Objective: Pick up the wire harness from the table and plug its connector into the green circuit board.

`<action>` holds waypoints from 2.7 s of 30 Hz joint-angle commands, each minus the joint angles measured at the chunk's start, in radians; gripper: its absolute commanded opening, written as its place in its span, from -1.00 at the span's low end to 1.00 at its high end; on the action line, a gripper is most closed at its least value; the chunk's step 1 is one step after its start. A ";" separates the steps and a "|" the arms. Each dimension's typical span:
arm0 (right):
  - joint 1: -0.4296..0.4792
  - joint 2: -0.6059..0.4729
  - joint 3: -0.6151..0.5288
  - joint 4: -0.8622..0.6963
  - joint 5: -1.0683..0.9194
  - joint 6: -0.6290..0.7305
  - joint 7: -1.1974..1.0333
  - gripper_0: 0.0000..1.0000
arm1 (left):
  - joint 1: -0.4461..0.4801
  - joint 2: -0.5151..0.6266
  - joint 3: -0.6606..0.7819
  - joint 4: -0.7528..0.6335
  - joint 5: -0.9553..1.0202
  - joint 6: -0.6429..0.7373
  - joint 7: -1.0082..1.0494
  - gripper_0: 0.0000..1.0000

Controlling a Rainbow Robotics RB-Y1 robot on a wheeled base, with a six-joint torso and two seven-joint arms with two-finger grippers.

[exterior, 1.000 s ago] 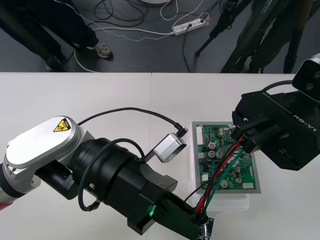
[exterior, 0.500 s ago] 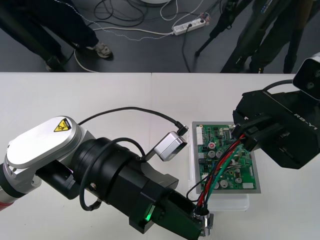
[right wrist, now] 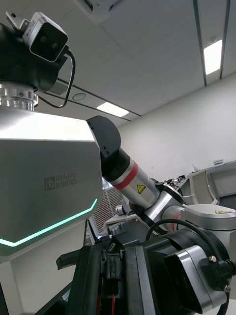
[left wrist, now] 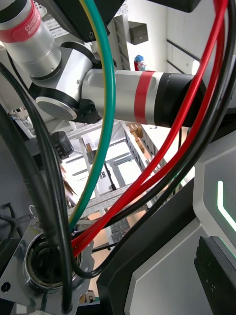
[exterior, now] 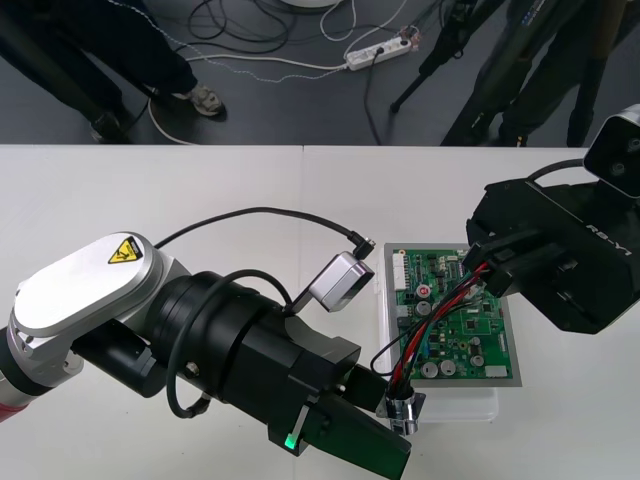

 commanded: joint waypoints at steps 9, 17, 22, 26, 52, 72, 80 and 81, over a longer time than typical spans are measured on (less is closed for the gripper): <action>0.055 -0.076 -0.067 0.024 -0.035 -0.004 -0.013 -1.00 | -0.010 0.011 0.039 -0.035 0.018 0.145 -0.239 1.00; 0.109 -0.128 -0.118 0.028 -0.072 -0.004 -0.010 -1.00 | 0.045 0.037 0.128 -0.035 0.017 0.149 -0.321 1.00; 0.156 -0.142 -0.150 0.030 -0.081 -0.004 -0.007 -1.00 | 0.077 0.043 0.212 -0.035 -0.028 0.096 -0.318 1.00; 0.193 -0.142 -0.185 0.028 -0.081 -0.004 -0.007 -1.00 | 0.115 0.040 0.280 -0.035 -0.062 0.048 -0.310 1.00; 0.262 -0.141 -0.278 -0.003 -0.030 -0.004 0.050 -1.00 | 0.261 -0.217 0.800 -0.032 -0.316 -0.434 -0.241 1.00; 0.261 -0.036 -0.304 -0.185 0.157 0.117 0.074 -1.00 | 0.246 -0.452 0.930 -0.034 -0.497 -0.512 -0.425 1.00; 0.262 0.007 -0.304 -0.233 0.243 0.215 0.084 -1.00 | 0.221 -0.470 0.930 -0.034 -0.499 -0.512 -0.555 1.00; 0.262 0.010 -0.304 -0.233 0.246 0.218 0.084 -1.00 | 0.215 -0.470 0.930 -0.034 -0.500 -0.512 -0.569 1.00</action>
